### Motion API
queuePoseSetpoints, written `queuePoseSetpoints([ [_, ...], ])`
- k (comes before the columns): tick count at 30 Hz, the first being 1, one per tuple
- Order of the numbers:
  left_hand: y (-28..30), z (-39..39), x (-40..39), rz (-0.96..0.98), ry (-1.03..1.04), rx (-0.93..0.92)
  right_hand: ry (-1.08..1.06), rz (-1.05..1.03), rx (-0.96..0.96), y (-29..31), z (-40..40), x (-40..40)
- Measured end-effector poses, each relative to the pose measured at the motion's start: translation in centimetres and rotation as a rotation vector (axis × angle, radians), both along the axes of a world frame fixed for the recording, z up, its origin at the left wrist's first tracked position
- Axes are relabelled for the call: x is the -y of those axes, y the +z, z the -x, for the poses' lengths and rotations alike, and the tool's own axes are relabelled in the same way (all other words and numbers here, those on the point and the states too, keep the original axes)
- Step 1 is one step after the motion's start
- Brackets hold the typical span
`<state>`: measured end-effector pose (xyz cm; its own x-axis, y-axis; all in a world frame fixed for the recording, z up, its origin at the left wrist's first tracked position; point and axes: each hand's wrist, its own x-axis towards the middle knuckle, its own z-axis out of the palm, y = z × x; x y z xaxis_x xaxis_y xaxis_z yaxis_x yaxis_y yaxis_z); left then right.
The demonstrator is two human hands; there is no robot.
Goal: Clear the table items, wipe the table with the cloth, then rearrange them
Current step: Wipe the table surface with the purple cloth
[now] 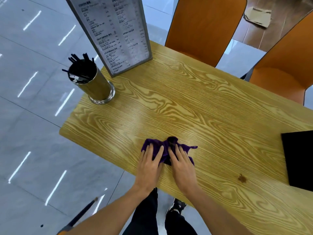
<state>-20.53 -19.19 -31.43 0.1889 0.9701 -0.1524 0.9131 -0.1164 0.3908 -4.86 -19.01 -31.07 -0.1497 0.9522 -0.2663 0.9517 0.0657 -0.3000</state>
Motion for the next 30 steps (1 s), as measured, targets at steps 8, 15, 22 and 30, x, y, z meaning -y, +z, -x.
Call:
queuePoseSetpoints([
  [8, -1.2, -0.4, -5.4, 0.013, -0.011, -0.057, 0.010, -0.009, 0.022, -1.7, 0.2, -5.2],
  [15, -2.0, -0.3, -18.4, -0.034, -0.027, -0.012, -0.004, -0.007, 0.020, -1.9, -0.1, -17.9],
  [22, -1.9, -1.0, -23.8, 0.011, -0.026, 0.038, -0.006, 0.013, -0.014, -1.6, -1.1, -22.4],
  [30, -0.9, -1.8, -15.3, 0.040, -0.079, -0.014, 0.003, 0.032, -0.010, -0.3, -2.6, -13.9],
])
